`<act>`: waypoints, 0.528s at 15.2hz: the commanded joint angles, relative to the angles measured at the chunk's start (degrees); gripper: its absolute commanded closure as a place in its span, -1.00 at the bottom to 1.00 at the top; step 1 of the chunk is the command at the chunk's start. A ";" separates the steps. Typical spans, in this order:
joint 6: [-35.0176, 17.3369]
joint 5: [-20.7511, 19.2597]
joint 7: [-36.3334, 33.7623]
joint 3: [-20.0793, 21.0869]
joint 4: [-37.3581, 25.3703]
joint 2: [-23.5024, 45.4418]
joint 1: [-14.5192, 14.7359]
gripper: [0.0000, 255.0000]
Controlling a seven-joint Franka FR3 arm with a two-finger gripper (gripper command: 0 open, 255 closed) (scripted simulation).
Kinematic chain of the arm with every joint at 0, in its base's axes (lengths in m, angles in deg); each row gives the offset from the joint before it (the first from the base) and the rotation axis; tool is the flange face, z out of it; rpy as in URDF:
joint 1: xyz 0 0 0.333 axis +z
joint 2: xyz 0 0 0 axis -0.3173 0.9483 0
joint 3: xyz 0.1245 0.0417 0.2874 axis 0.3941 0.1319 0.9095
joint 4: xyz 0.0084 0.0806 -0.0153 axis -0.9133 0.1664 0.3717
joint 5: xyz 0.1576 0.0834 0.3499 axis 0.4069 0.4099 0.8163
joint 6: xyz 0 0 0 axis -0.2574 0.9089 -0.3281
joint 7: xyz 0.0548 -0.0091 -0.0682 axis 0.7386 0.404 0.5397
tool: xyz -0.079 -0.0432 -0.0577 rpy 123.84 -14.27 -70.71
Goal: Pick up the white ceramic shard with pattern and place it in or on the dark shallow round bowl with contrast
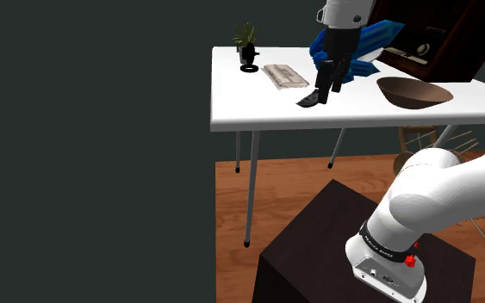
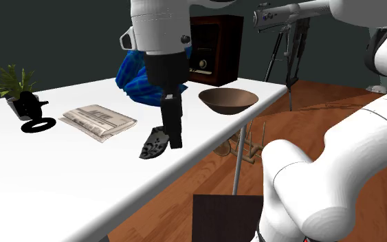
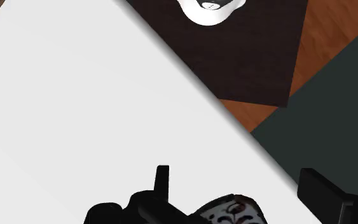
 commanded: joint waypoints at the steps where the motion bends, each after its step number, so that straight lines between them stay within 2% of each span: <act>1: 0.00 0.00 0.00 0.00 0.00 0.00 0.00 -1.00; 5: -4.91 -7.49 30.45 -3.61 -3.94 4.98 12.19 -1.00; 6: -5.30 -7.97 32.69 -3.89 -4.12 5.19 13.19 -1.00; 8: -6.70 -8.11 32.65 -4.08 -2.26 4.72 13.12 -1.00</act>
